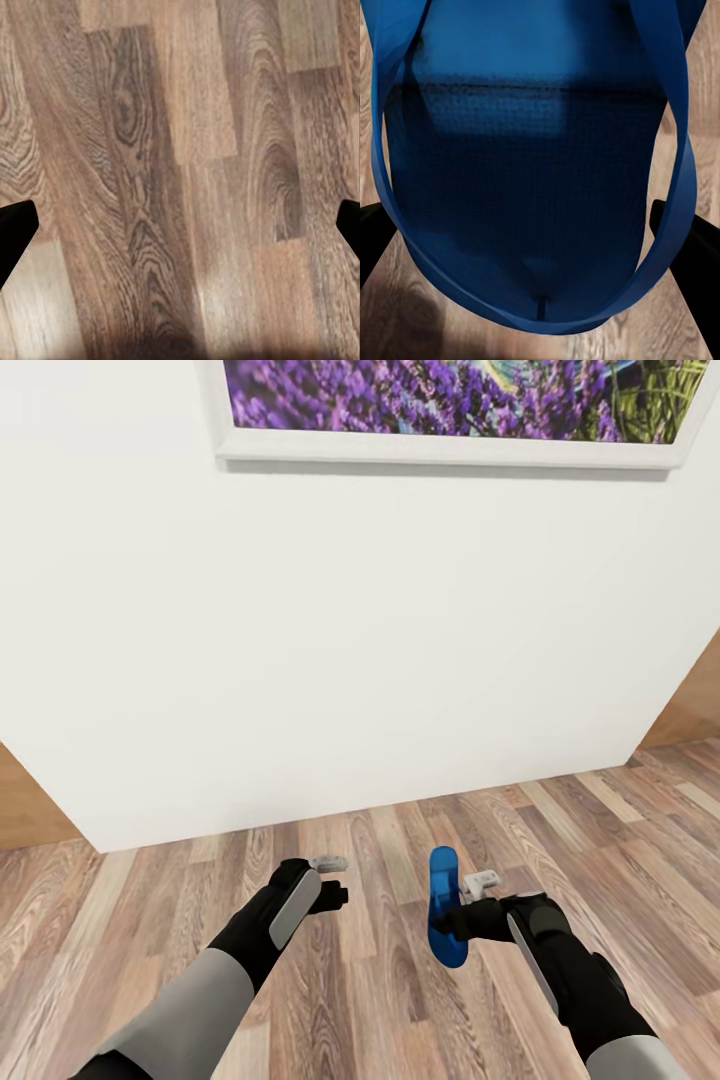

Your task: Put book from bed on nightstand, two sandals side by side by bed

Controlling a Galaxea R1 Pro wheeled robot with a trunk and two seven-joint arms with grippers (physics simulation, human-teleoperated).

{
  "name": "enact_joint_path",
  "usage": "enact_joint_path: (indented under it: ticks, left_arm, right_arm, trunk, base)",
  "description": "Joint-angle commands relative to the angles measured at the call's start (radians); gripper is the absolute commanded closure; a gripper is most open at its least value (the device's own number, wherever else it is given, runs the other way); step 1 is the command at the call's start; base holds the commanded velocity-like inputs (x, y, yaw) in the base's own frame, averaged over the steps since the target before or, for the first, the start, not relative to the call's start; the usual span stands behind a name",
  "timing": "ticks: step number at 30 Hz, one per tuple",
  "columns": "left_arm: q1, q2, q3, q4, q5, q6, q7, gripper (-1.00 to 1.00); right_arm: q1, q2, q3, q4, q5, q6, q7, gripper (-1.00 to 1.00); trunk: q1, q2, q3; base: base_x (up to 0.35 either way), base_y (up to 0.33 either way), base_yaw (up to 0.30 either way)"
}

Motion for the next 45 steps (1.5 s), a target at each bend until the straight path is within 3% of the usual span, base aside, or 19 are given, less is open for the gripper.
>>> enact_joint_path:
  ticks: [1,24,45]
  left_arm:
    - [-0.001,0.0,-0.002,-0.001,0.01,0.001,0.01,-1.0]
    - [-0.001,0.0,-0.002,-0.001,0.01,0.001,0.01,-1.0]
    - [-0.001,0.0,-0.002,-0.001,0.01,0.0,0.01,-1.0]
  right_arm:
    - [-0.001,-0.001,0.001,-0.001,0.007,0.003,0.006,1.0]
    - [0.0,-0.001,0.001,-0.004,0.007,0.003,0.006,1.0]
    - [0.001,-0.001,0.001,-0.013,0.007,0.003,0.006,1.0]
  trunk:
    - [0.0,0.0,-0.001]
    - [0.0,0.0,-0.001]
    - [0.0,0.0,-0.001]
  base:
    - [0.057,0.052,0.0]
    - [0.101,-0.01,0.0]
    - [0.013,-0.004,0.0]
